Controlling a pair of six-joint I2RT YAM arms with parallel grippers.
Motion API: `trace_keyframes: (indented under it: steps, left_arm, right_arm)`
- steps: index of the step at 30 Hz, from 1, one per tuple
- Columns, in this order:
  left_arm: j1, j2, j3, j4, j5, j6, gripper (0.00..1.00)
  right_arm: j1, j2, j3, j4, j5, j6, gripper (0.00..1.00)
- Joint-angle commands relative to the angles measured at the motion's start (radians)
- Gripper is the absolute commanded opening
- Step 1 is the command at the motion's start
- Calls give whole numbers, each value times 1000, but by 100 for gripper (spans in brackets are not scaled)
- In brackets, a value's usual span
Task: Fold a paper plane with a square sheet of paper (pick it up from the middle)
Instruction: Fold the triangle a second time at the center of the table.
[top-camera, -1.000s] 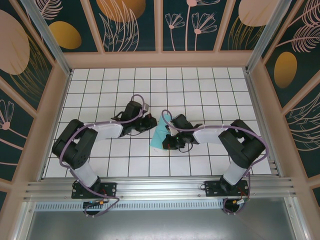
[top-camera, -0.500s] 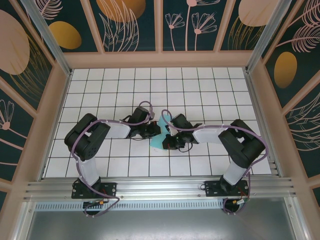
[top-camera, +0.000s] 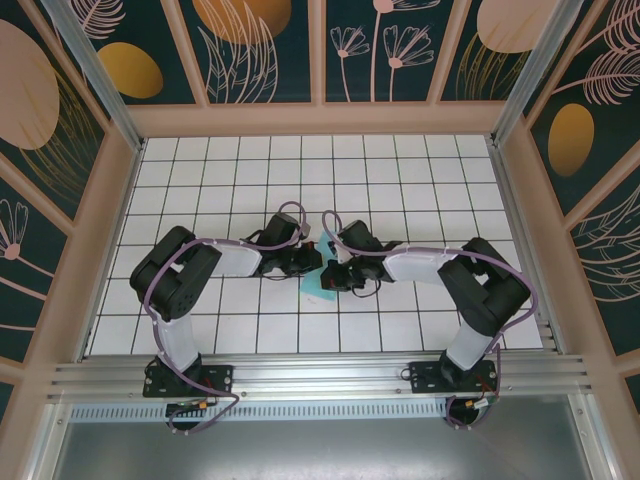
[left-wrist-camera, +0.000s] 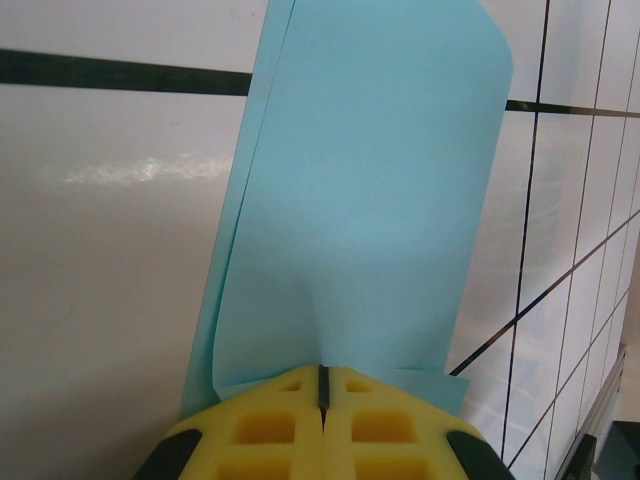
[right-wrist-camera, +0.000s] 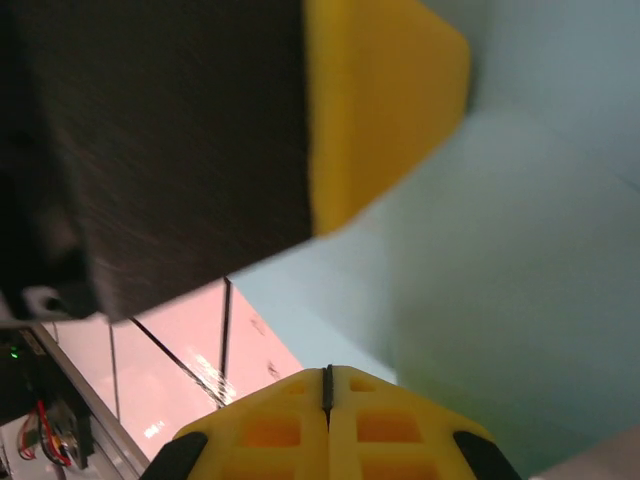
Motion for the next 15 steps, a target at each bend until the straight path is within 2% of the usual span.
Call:
trace_keyframes:
  steps: [1, 4, 6, 15]
  left_arm:
    - [-2, 24, -4, -9, -33, 16, 0]
    - [-1, 23, 1, -19, -34, 22, 0]
    - [-2, 23, -1, -12, -34, 19, 0]
    - [-2, 31, 3, -4, -22, 13, 0]
  right_arm:
    - [-1, 18, 39, -2, 41, 30, 5]
    - [-6, 21, 54, -17, 45, 33, 6]
    - [-7, 31, 68, -39, 94, 27, 6]
    - [-17, 91, 61, 43, 104, 55, 5]
